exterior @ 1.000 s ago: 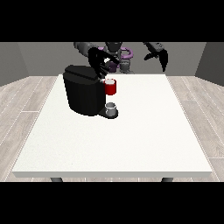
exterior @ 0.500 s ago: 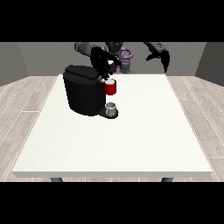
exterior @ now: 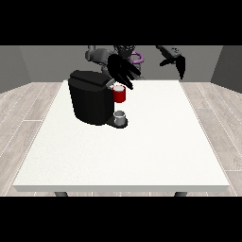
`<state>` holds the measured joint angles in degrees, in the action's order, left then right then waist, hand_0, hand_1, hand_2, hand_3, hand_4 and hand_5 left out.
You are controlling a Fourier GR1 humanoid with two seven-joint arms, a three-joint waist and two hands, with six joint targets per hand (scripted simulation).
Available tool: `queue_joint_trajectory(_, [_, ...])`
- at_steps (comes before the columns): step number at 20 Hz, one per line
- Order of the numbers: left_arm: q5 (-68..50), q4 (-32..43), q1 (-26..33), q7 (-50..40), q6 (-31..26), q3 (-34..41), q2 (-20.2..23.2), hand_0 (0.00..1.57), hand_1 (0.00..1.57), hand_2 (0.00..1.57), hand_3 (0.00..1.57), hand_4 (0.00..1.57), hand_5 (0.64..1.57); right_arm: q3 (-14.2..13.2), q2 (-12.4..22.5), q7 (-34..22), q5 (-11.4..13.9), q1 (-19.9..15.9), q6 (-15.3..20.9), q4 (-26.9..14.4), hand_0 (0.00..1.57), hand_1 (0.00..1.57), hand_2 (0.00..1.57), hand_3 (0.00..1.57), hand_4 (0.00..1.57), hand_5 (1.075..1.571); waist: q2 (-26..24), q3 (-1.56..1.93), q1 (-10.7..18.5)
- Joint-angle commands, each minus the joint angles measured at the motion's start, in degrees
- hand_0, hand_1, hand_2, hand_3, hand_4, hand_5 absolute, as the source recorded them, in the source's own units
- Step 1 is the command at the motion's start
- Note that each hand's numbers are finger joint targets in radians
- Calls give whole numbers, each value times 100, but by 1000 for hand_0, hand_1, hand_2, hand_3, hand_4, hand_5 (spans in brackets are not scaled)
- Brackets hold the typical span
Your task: Insert the coffee pod into the coffee machine and close the lid
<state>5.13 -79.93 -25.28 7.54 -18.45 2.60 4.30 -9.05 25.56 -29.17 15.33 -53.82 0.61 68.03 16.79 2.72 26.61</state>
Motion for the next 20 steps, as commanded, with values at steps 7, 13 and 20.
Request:
queue_joint_trajectory(7, [-77, -165, -574, -279, -198, -198, -65, 0, 0, 0, 0, 318, 1571, 70, -755, 1130, -489, -1040, 106, 9, 0, 0, 0, 0, 0, 1571, 433, -270, 777])
queue_joint_trajectory(13, [97, -287, -289, -199, -23, -312, -151, 0, 0, 0, 0, 248, 1571, 97, -1005, 1694, -592, -1256, 56, -458, 0, 0, 0, 0, 0, 1571, 397, -273, 456])
queue_joint_trajectory(20, [-60, -386, 48, -446, 1, -145, -111, 0, 0, 0, 0, 266, 1571, 486, -1756, 2701, -529, -797, 246, -458, 0, 0, 0, 0, 172, 1571, -43, -272, 87])
